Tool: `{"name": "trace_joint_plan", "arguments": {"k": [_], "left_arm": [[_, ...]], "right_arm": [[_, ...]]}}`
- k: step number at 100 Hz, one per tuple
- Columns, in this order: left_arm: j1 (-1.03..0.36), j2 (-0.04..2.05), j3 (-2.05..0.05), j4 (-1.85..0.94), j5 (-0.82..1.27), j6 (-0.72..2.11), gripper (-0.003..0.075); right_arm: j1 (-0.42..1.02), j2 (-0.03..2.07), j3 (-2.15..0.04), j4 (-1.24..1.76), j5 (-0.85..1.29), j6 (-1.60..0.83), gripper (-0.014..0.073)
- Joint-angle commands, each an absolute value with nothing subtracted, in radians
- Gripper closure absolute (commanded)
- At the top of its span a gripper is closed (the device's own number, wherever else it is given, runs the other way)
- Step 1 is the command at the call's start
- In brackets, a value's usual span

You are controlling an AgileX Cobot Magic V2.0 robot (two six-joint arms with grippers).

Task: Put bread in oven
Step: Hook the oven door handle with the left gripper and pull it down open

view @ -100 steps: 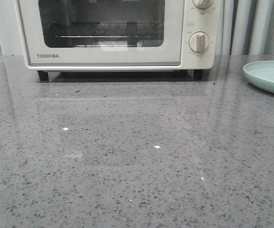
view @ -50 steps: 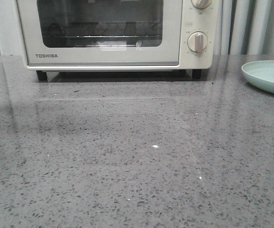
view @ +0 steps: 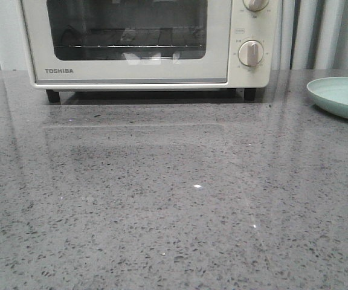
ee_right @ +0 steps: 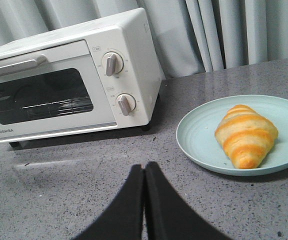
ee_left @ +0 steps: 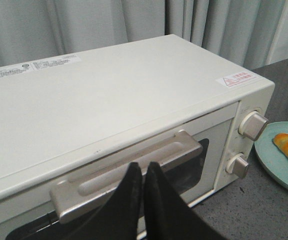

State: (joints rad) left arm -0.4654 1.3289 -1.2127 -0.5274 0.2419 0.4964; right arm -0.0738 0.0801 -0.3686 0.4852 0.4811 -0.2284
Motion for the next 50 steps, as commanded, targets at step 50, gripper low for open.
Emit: {"name": "trace_joint_plan", "arguments": {"k": [50], "left_arm": [[-0.474, 1.482, -1.335, -0.538, 0.172, 0.500, 0.0741]], "right_arm": [[-0.074, 0.104, -0.404, 0.487, 0.417, -0.243, 0.0641]]}}
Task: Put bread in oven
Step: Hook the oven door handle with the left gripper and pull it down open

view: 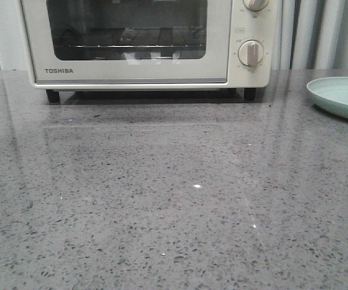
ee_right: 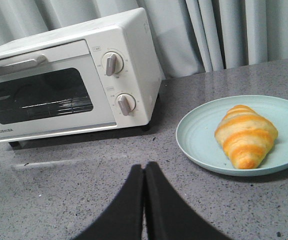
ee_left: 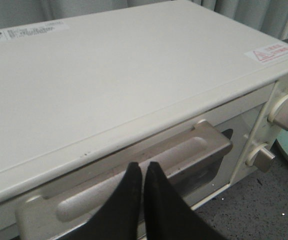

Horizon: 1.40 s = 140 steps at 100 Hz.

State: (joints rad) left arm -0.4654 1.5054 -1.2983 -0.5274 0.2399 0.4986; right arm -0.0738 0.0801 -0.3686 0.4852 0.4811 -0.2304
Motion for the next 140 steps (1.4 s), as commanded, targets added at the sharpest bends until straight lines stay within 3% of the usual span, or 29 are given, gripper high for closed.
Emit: {"name": "trace_joint_plan", "arguments": {"k": [1, 58, 86, 140], "left_arm": [[-0.474, 1.482, -1.335, -0.538, 0.172, 0.500, 0.0741], [-0.474, 1.536, -1.335, -0.530, 0.143, 0.500, 0.0741], [-0.474, 1.536, -1.335, -0.402, 0.308, 0.498, 0.0742], [-0.478, 1.510, -1.318, -0.408, 0.480, 0.488, 0.0742]], "right_arm": [[-0.074, 0.104, -0.404, 0.487, 0.417, -0.243, 0.0641], [-0.074, 0.104, -0.404, 0.487, 0.417, -0.243, 0.0641], [-0.074, 0.104, -0.404, 0.487, 0.417, -0.243, 0.0641], [-0.074, 0.108, -0.492, 0.489, 0.359, -0.243, 0.0641]]}}
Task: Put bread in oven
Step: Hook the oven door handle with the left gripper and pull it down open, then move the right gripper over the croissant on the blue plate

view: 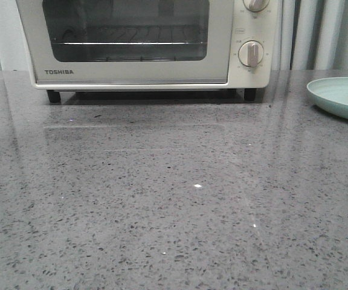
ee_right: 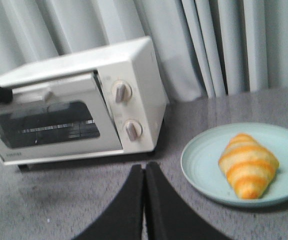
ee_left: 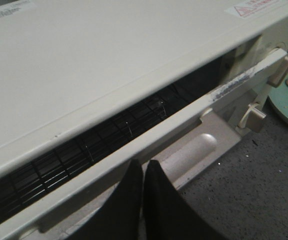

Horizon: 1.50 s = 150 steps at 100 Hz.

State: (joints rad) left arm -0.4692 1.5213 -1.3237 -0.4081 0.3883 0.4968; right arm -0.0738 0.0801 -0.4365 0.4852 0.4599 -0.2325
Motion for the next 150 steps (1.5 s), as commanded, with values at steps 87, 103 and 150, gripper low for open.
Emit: {"name": "trace_joint_plan", "arguments": {"k": [87, 103, 150], "left_arm": [[-0.478, 1.470, -1.030, -0.456, 0.506, 0.488, 0.0742], [-0.478, 1.470, -1.030, -0.456, 0.509, 0.488, 0.0742], [-0.478, 1.085, -1.037, -0.517, 0.556, 0.488, 0.0742]], "right_arm": [[-0.074, 0.283, -0.736, 0.489, 0.392, -0.257, 0.0641], [-0.074, 0.284, -0.736, 0.495, 0.397, -0.257, 0.0641], [-0.074, 0.444, -0.749, 0.487, 0.463, -0.277, 0.0641]]}}
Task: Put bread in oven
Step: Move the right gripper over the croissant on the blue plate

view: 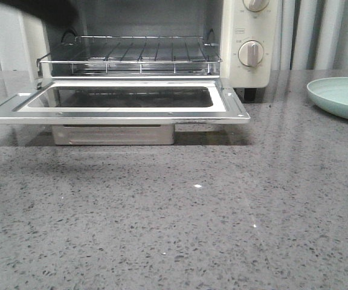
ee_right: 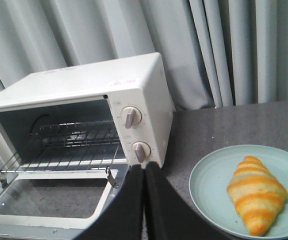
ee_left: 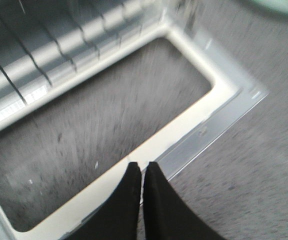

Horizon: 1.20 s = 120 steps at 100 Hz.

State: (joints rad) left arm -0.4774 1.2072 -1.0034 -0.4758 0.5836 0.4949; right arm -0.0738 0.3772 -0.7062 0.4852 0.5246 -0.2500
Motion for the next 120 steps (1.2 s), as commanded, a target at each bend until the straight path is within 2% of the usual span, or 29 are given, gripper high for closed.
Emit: {"name": "trace_joint_plan", "arguments": {"k": [1, 24, 31, 38, 48, 55, 81, 120], "left_arm": [[-0.478, 1.066, -1.037, -0.517, 0.561, 0.488, 0.0742], [-0.478, 0.772, -1.037, -0.572, 0.653, 0.486, 0.0742], [-0.478, 0.701, -1.032, -0.576, 0.672, 0.451, 0.0742], [-0.478, 0.655, -1.024, -0.574, 0.685, 0.432, 0.0742], [-0.478, 0.622, -1.013, -0.574, 0.716, 0.432, 0.0742], [-0.478, 0.618, -1.003, -0.576, 0.741, 0.432, 0.0742], [-0.478, 0.618, -0.995, -0.578, 0.798, 0.432, 0.0742], [-0.478, 0.618, -0.995, -0.598, 0.798, 0.432, 0.0742]], "right_arm": [[-0.074, 0.449, -0.752, 0.482, 0.464, -0.278, 0.0641], [-0.074, 0.700, -0.925, 0.311, 0.624, -0.297, 0.0636], [-0.074, 0.791, -0.996, 0.262, 0.672, -0.278, 0.0590], [-0.074, 0.877, -1.060, 0.191, 0.704, -0.212, 0.0482], [-0.074, 0.987, -1.138, 0.080, 0.771, -0.126, 0.0267], [-0.074, 1.058, -1.173, 0.039, 0.807, -0.081, 0.0195], [-0.074, 1.256, -1.199, 0.030, 0.805, -0.081, 0.0232], [-0.074, 1.454, -1.199, -0.041, 0.773, -0.081, 0.0232]]}}
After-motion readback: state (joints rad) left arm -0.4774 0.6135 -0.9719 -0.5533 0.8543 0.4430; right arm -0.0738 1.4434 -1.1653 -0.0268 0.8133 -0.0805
